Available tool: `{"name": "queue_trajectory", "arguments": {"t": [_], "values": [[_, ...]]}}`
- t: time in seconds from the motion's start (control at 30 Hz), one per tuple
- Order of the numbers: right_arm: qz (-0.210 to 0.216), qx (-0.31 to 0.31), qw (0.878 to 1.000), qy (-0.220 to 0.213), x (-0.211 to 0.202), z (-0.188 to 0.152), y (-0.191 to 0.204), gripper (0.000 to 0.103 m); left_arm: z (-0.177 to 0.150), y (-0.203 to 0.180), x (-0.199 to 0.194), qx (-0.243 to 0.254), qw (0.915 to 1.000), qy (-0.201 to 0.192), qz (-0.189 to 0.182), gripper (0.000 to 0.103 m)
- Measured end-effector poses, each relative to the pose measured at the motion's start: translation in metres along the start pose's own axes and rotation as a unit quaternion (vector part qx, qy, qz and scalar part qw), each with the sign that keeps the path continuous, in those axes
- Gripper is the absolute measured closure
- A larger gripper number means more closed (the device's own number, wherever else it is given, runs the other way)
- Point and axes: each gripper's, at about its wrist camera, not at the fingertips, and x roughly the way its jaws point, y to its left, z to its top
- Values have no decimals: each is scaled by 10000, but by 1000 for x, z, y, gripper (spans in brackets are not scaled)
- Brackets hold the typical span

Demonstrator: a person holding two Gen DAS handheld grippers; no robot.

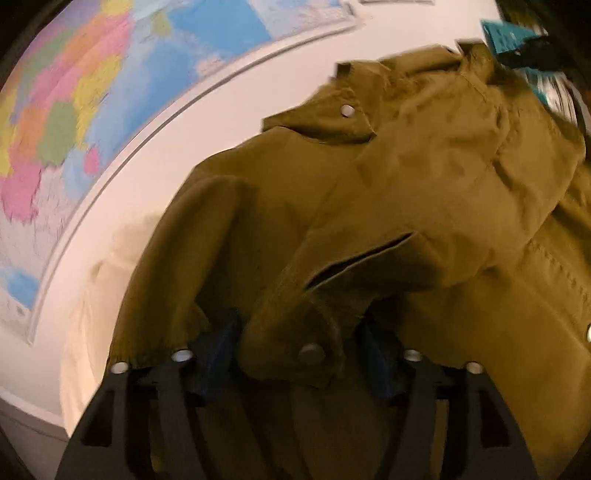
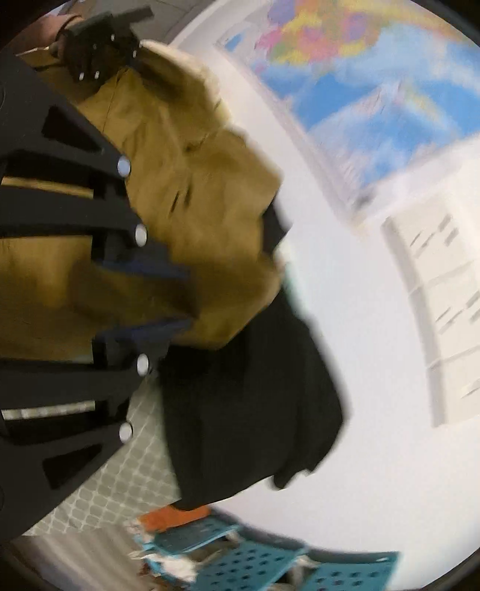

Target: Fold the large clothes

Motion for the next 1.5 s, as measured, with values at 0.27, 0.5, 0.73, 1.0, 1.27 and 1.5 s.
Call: {"name": "queue_trajectory", "arguments": {"t": [0.27, 0.5, 0.73, 1.0, 1.27, 1.5], "values": [[1587, -1644, 9695, 884, 48, -24, 144, 64, -6, 48, -51, -1201, 9884, -726, -578, 24], [1175, -2480, 9415, 1957, 136, -75, 199, 52, -51, 80, -106, -1697, 9816, -875, -71, 17], [1949, -2618, 9356, 1345, 81, -57, 232, 48, -101, 69, -92, -1628, 9865, -172, -11, 16], [1758, -3261, 9081, 1951, 134, -100, 282, 73, -120, 87, -80, -2059, 9780, 113, -306, 83], [2738, -2969, 9025, 1495, 57, -95, 275, 21, -106, 123, -122, -2297, 9717, -509, -226, 91], [4621, -3029, 7792, 2960, 8, -185, 314, 19, -92, 111, -116, -2095, 9758, -523, -340, 91]]}}
